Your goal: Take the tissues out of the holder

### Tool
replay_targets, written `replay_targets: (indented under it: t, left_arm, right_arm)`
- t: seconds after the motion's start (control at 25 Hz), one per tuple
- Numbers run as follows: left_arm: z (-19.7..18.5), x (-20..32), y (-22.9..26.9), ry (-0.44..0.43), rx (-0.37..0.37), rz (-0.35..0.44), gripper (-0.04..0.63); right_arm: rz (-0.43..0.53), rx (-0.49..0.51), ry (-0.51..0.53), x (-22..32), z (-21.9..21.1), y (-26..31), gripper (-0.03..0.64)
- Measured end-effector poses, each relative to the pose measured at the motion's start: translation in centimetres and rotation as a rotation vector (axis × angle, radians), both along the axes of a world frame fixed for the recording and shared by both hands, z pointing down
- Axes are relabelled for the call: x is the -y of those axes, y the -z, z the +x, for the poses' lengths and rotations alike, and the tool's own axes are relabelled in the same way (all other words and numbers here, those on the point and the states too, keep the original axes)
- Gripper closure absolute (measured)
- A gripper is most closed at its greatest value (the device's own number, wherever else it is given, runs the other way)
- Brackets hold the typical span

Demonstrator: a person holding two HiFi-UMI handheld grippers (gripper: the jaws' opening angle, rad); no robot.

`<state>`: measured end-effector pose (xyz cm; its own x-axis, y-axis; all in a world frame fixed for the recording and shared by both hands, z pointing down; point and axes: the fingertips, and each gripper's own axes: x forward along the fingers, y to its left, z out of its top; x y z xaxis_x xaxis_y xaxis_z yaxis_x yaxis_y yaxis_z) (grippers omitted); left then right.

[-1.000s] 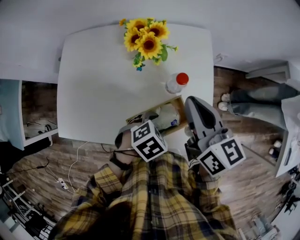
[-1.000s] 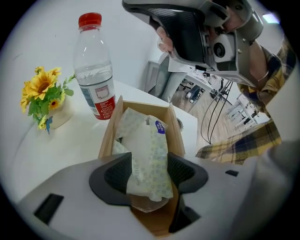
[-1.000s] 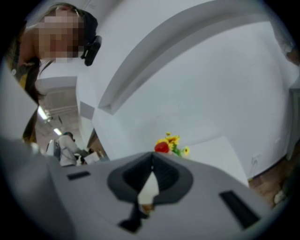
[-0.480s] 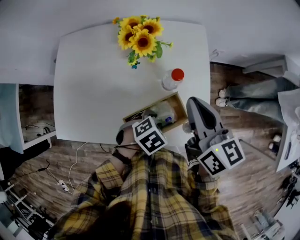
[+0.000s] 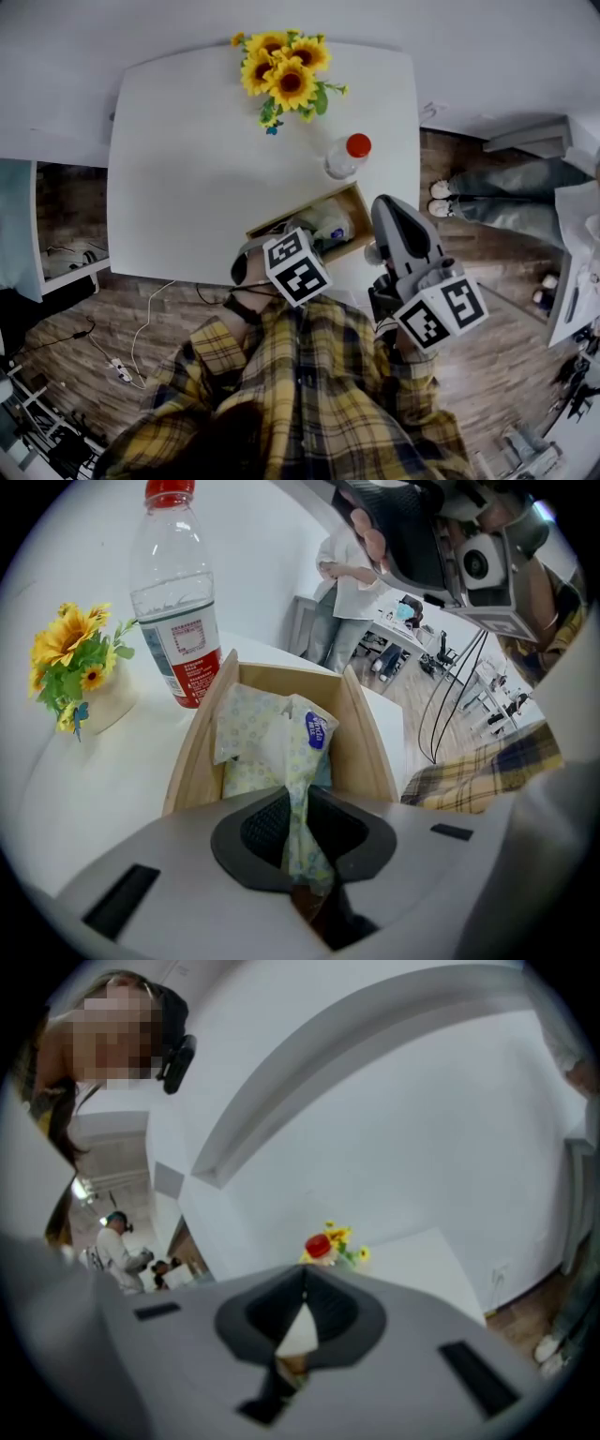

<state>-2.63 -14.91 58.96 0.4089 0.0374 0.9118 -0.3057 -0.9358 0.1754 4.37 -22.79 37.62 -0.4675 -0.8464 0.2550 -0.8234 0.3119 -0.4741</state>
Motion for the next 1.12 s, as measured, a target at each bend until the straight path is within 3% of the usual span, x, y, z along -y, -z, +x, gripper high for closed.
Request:
replay_targets:
  t: [0.56, 1.12]
  left_arm:
    - [0.5, 0.5, 4.3, 0.059, -0.116, 0.016, 0.540]
    - [0.5, 1.8, 12.9, 0.107, -0.256, 0.145, 0.540]
  right_arm:
    - [0.029, -0.022, 0.069, 0.1, -1.6, 1.3, 0.604]
    - [0.121, -0.069, 0.150, 2.0, -3.6, 5.0, 0.604]
